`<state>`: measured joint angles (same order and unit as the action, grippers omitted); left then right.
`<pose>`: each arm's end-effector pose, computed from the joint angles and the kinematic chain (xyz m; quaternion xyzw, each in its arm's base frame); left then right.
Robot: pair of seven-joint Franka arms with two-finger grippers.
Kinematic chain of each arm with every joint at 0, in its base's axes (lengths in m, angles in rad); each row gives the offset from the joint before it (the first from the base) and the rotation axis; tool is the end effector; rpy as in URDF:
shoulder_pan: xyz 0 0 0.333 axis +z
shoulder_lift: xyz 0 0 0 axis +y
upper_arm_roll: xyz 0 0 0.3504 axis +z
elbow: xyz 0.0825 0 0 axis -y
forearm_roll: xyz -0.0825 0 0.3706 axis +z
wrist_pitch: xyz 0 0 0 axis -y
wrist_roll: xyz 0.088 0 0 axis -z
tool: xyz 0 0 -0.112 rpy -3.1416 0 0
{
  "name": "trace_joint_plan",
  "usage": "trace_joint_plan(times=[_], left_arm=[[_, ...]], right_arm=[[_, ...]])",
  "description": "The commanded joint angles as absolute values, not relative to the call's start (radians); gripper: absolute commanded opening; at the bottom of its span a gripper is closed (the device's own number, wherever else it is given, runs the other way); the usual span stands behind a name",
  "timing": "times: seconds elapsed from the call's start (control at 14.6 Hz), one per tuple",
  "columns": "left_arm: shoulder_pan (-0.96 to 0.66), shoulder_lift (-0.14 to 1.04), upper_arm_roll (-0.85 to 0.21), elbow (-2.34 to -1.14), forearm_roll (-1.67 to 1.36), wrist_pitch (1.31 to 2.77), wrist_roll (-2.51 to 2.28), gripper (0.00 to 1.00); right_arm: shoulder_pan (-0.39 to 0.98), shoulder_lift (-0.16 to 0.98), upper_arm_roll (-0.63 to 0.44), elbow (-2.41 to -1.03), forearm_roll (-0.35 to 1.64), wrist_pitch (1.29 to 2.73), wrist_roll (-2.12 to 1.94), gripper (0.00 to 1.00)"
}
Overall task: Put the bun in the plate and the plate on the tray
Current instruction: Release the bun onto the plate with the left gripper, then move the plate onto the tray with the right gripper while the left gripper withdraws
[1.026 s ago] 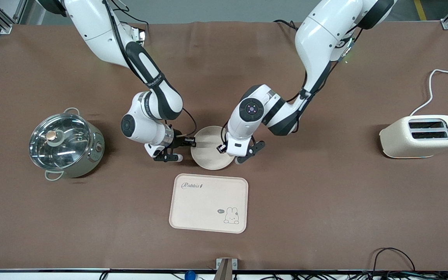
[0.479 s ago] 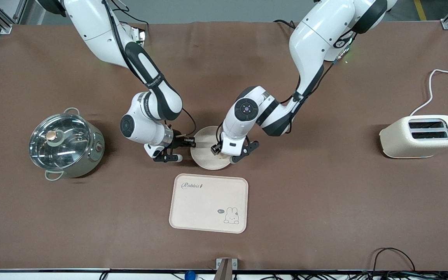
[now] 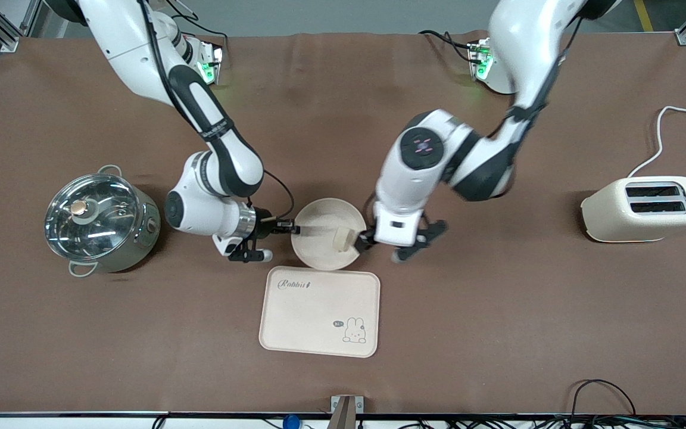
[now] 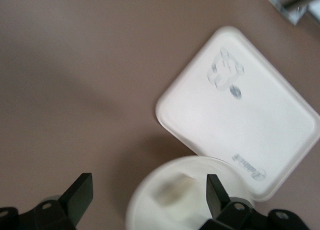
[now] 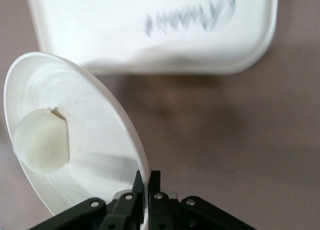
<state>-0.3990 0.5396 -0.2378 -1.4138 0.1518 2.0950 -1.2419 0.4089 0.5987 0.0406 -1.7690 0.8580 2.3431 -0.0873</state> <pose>0.6105 -0.3958 0.4388 0.9550 0.2858 0.0538 0.0579 0.6019 0.3028 0.2596 -0.9512 0.0463 0.0680 0.2975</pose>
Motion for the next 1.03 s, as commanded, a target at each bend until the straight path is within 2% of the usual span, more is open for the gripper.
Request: trace_joint_plan(times=[0.0,0.34,0.41,0.62,0.96], left_arm=[[-0.296,0.398,-0.236,-1.454,0.183,1.952,-1.009,1.00],[-0.123,0.224,-0.238,-1.454,0.178,1.790,-0.640,1.00],[-0.086,0.166,-0.239,-1.454,0.167,1.725,-0.517,1.00],[-0.045,0.088,-0.239,-1.456,0.161,1.596,-0.363,1.00],[0.063,-0.029,-0.207,-1.488,0.046,1.510,-0.088,1.00]], right_arm=[[0.388,0.724,0.048,-1.575,0.879,2.326,-0.055,0.00],[0.331,0.937,0.040,-1.265,0.868,2.252,0.010,0.00],[0.328,0.981,-0.003,-1.168,0.844,2.177,0.055,0.00],[0.328,1.008,-0.064,-1.120,0.822,2.145,0.060,0.00],[0.342,1.054,-0.072,-1.101,0.796,2.172,0.067,0.00]])
